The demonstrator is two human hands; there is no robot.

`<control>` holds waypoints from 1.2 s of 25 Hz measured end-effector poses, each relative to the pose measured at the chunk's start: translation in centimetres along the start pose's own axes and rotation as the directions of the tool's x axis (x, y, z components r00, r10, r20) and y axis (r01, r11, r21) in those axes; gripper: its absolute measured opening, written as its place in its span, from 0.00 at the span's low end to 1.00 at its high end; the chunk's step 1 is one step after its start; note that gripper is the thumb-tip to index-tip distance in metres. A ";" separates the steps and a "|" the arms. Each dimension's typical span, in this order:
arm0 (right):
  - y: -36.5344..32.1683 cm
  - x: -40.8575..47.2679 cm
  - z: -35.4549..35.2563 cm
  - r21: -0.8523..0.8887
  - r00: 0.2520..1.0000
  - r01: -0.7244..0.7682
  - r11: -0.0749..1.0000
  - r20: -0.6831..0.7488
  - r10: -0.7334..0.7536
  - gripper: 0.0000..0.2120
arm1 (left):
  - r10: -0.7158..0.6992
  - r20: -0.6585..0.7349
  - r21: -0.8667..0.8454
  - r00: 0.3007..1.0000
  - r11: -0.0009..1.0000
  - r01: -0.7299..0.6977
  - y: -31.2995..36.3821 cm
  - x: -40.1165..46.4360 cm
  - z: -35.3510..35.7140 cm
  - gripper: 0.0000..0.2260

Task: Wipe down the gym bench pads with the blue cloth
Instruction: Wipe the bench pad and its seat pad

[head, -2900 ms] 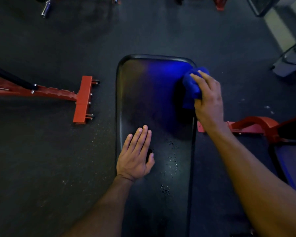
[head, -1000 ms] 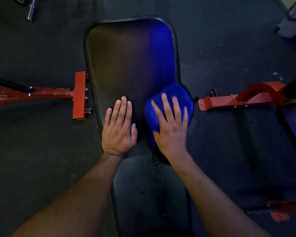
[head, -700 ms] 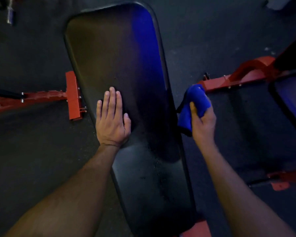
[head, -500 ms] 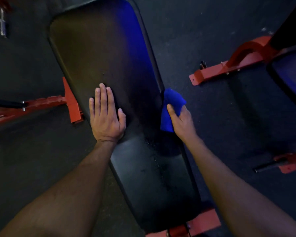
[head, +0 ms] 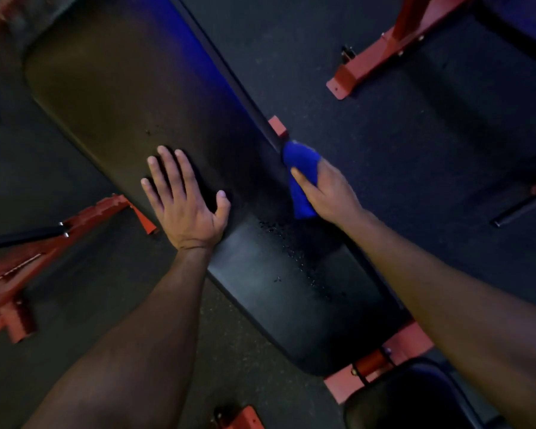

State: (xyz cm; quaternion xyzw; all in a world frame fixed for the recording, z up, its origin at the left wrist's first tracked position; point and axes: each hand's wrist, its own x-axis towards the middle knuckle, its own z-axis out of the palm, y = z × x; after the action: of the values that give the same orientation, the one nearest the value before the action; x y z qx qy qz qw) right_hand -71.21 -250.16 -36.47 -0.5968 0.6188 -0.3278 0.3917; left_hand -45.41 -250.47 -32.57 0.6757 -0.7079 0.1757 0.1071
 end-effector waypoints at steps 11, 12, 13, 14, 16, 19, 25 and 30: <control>4.5 -8.8 -1.4 -0.036 0.975 -0.198 0.980 0.093 0.200 0.26 | 0.312 -0.053 -0.031 0.948 0.949 -0.314 0.1 -0.3 0.5 0.29; 3.8 -7.5 -1.2 -0.040 0.977 -0.199 0.979 0.070 0.202 0.25 | 0.302 -0.049 -0.037 0.952 0.952 -0.304 0.1 -0.3 0.5 0.29; 2.9 -5.7 -1.0 -0.035 0.982 -0.183 0.982 0.039 0.185 0.24 | 0.300 -0.044 -0.039 0.953 0.952 -0.302 0.1 -0.3 0.5 0.29; 1.8 -3.6 -0.8 -0.025 0.989 -0.149 0.989 0.019 0.149 0.22 | 0.305 -0.044 -0.037 0.951 0.951 -0.307 0.1 -0.4 0.4 0.29; -0.2 -0.1 -0.5 -0.015 0.996 -0.089 0.996 -0.001 0.089 0.22 | 0.315 -0.053 -0.035 0.948 0.948 -0.317 0.1 -0.5 0.4 0.29; -0.9 0.8 -0.7 0.032 0.997 -0.074 0.997 0.020 0.073 0.23 | 0.297 -0.040 -0.043 0.954 0.953 -0.299 0.2 -0.3 0.0 0.28; 5.8 -8.8 -6.5 -0.060 0.972 -0.128 0.990 0.189 0.137 0.20 | 0.201 0.076 -0.106 0.977 0.976 -0.193 2.1 -0.4 -2.4 0.29; 12.4 -16.5 -7.0 0.099 0.879 -0.476 0.874 0.070 0.471 0.20 | 0.312 0.104 -0.094 0.944 0.948 -0.303 7.9 -2.0 -0.8 0.29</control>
State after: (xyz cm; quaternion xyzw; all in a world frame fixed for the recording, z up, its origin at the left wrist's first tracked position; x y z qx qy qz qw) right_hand -83.61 -233.30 -42.37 -0.4111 0.7177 -0.2432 0.5068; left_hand -53.22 -248.11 -33.47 0.5616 -0.8158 0.1228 0.0622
